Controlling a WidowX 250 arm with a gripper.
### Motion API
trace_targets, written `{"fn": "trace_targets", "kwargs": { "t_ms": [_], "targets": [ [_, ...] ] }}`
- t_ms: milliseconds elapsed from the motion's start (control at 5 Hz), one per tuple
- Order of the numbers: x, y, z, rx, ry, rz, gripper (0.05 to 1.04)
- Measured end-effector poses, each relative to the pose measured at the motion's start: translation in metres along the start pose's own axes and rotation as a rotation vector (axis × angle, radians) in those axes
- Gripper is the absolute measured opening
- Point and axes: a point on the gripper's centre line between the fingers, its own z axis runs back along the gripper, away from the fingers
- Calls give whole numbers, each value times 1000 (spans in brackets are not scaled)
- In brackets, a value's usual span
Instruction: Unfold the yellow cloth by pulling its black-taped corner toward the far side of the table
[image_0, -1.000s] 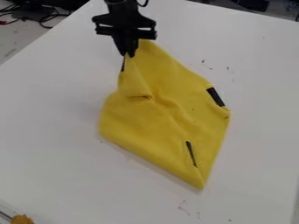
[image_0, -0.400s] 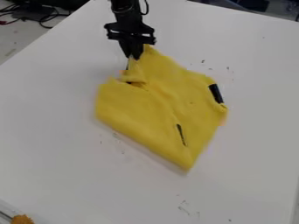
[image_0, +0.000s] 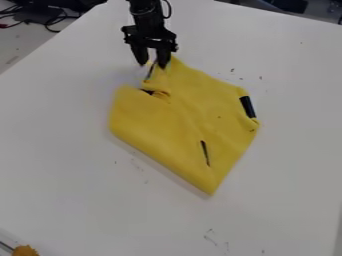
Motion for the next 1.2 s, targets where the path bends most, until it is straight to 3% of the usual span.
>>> {"fn": "trace_targets", "kwargs": {
  "t_ms": [200,400,600,800,1000,1200],
  "targets": [
    [-1,2,1,33,9,-5,1011],
    [4,-3,6,51,-4,-43,1007],
    [14,-8,36,91,-46,-88,1001],
    [15,-20,62,120,-39,-130,1001],
    [18,-32,87,124,-21,-147,1001],
    [24,-40,107,78,-17,-118,1001]
  ]
}}
